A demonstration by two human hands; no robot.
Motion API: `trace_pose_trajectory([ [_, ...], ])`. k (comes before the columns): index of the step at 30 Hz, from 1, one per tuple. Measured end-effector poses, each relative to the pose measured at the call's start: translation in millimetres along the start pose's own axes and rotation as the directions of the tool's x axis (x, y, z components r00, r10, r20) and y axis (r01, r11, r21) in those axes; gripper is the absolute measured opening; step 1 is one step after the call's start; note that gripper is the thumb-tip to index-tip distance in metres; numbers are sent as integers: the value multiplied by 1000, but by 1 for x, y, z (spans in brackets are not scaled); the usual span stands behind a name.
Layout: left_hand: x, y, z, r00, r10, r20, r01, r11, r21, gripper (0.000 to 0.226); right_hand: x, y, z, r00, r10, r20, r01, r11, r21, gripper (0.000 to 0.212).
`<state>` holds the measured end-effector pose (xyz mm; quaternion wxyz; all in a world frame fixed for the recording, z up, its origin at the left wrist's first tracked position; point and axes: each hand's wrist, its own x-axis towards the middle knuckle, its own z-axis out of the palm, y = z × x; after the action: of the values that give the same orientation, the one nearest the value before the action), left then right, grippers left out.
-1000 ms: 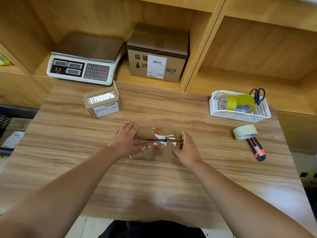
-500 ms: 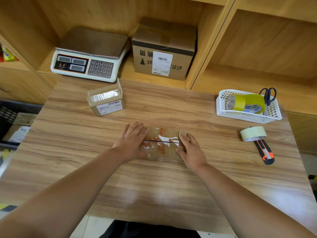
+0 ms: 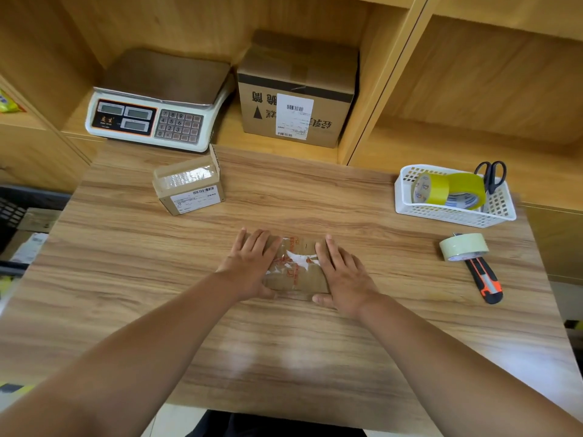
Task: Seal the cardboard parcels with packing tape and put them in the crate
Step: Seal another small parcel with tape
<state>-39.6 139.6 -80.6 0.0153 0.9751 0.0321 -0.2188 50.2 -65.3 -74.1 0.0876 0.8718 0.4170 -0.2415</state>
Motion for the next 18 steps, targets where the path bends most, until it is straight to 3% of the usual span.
trace_pose_trajectory([
  [8, 0, 4, -1, 1000, 4, -25, -5, 1000, -21, 120, 2, 2, -1, 999, 1, 53, 2, 999, -44, 100],
  [12, -4, 19, 7, 995, 42, -87, -41, 999, 14, 109, -1, 7, 2, 1000, -11, -8, 11, 1000, 3, 102],
  [18, -3, 35, 13, 996, -23, -90, 30, 997, 74, 106, -29, 31, 13, 996, -24, -83, 34, 991, 126, 93],
])
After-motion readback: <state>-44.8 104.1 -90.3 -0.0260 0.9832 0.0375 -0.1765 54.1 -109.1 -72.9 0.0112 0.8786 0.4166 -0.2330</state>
